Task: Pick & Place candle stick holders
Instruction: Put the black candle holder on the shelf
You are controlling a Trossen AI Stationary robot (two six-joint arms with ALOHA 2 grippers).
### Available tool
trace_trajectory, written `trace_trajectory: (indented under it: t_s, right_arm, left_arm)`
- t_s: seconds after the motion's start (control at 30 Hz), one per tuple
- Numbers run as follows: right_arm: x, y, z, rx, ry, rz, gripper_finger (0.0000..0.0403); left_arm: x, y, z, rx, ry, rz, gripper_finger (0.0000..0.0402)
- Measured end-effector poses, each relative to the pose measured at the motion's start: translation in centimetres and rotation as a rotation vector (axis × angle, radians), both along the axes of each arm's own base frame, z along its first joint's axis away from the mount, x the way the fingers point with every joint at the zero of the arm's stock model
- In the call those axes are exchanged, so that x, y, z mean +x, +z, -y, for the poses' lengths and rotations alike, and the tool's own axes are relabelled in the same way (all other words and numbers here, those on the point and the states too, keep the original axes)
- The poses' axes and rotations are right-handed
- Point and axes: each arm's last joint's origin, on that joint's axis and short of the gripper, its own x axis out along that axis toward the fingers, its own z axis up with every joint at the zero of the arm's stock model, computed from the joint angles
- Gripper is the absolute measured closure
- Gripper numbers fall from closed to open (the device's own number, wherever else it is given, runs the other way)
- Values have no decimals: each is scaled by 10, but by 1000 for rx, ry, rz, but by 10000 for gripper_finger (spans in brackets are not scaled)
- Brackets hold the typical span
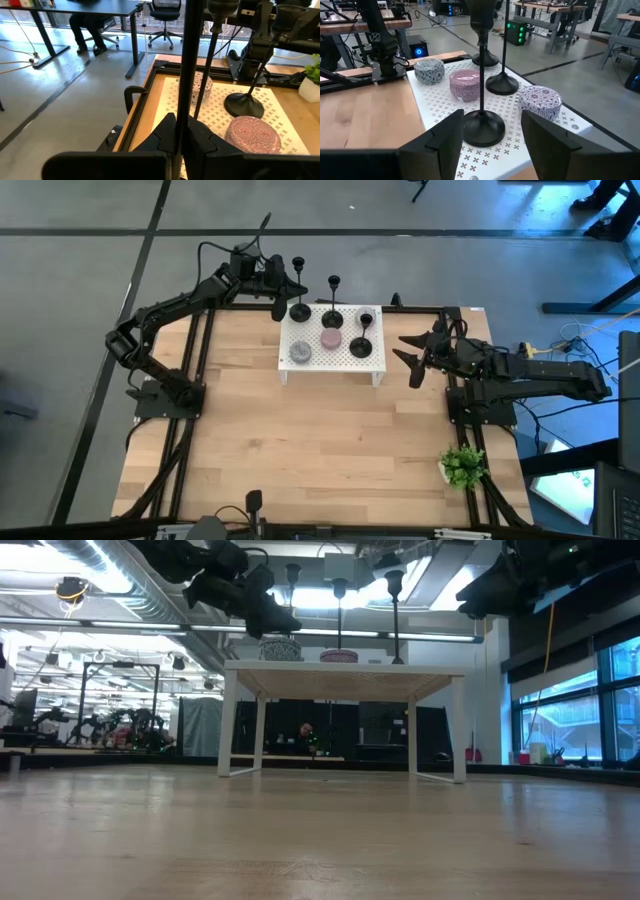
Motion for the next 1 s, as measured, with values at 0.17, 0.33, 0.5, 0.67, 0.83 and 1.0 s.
trace_trajectory:
  t_s: [0.17,0.33,0.5,0.67,0.83,1.0]
  right_arm:
    - [3,-2,0,1,1,-13,201]
    - [4,-3,0,1,1,-26,201]
    - [4,-3,0,-5,2,-28,201]
    - [4,-3,0,-5,2,-28,201]
    - [4,-3,0,-6,-1,-24,201]
    - [5,-3,0,-15,2,-26,201]
  left_arm:
    - [0,0,0,8,6,-3,394]
    - [0,-1,0,3,6,-3,394]
    - [-1,-9,0,-12,12,-4,394]
    - [-7,-15,-4,-17,19,14,394]
    - [-7,-15,-5,-25,22,17,394]
    - [-7,-15,-5,-21,19,13,394]
